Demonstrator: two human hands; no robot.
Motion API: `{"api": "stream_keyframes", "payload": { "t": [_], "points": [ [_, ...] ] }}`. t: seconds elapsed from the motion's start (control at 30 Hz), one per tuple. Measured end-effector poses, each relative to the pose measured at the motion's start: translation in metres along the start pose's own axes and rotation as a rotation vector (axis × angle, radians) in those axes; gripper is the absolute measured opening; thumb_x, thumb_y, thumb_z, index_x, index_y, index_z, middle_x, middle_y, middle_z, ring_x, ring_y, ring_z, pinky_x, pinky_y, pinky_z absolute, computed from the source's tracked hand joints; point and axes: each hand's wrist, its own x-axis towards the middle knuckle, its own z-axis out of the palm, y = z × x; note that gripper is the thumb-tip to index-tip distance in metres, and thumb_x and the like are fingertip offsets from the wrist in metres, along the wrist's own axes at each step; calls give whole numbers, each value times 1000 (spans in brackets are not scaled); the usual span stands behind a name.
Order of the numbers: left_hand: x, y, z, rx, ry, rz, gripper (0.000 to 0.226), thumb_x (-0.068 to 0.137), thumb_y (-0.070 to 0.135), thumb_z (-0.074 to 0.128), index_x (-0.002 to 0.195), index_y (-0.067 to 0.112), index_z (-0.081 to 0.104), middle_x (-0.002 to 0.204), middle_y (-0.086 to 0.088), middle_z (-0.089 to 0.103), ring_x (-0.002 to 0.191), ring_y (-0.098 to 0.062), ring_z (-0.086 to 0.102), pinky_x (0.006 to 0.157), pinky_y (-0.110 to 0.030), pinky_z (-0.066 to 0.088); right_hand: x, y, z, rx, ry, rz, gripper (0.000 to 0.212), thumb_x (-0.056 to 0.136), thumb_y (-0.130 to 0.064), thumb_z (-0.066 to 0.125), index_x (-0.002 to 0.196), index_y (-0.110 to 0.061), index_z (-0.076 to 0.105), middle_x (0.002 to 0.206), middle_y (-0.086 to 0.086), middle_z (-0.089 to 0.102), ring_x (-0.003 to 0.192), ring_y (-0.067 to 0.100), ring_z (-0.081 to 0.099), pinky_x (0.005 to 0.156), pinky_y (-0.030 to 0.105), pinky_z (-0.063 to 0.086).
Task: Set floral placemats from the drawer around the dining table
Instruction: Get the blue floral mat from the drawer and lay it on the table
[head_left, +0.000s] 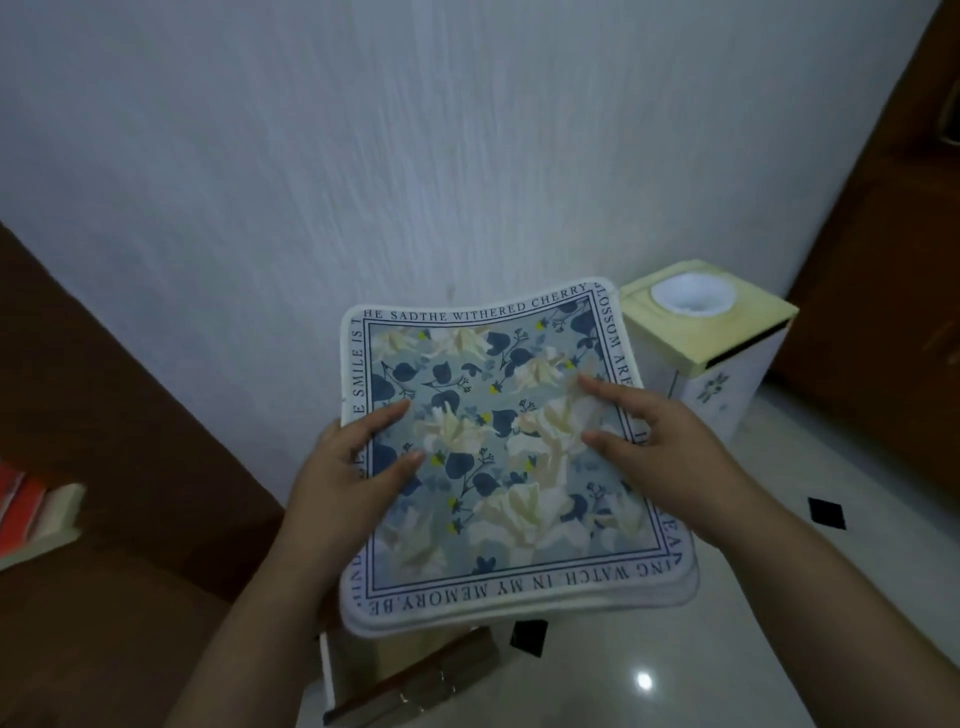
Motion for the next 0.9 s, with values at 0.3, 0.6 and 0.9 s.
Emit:
{"api": "stream_keyframes", "payload": {
  "t": [0.3, 0.6, 0.9],
  "points": [
    [81, 33, 103, -23, -355, 141, 48, 85, 21, 80, 126, 40, 67, 122, 26, 52, 106, 8, 56, 95, -33, 56, -38, 21, -64, -53, 385, 203, 47, 92, -29, 71, 132, -51, 58, 138, -20, 54, 119, 8, 61, 98, 39, 55],
    [106, 54, 204, -45, -869, 396, 46, 85, 28, 79, 124, 48, 66, 128, 23, 53, 102, 31, 47, 76, 5, 40, -129, 28, -57, -47, 900, 504, 46, 91, -28, 71, 128, -53, 60, 125, -26, 55, 112, 9, 64, 94, 41, 58],
    [18, 81, 276, -120, -1401, 545, 47, 83, 27, 82, 118, 54, 67, 132, 20, 53, 112, 11, 56, 90, -21, 57, -265, 10, 21, -46, 1421, 784, 49, 89, -29, 73, 131, -52, 59, 131, -16, 60, 116, 9, 62, 103, 38, 52]
  ]
}}
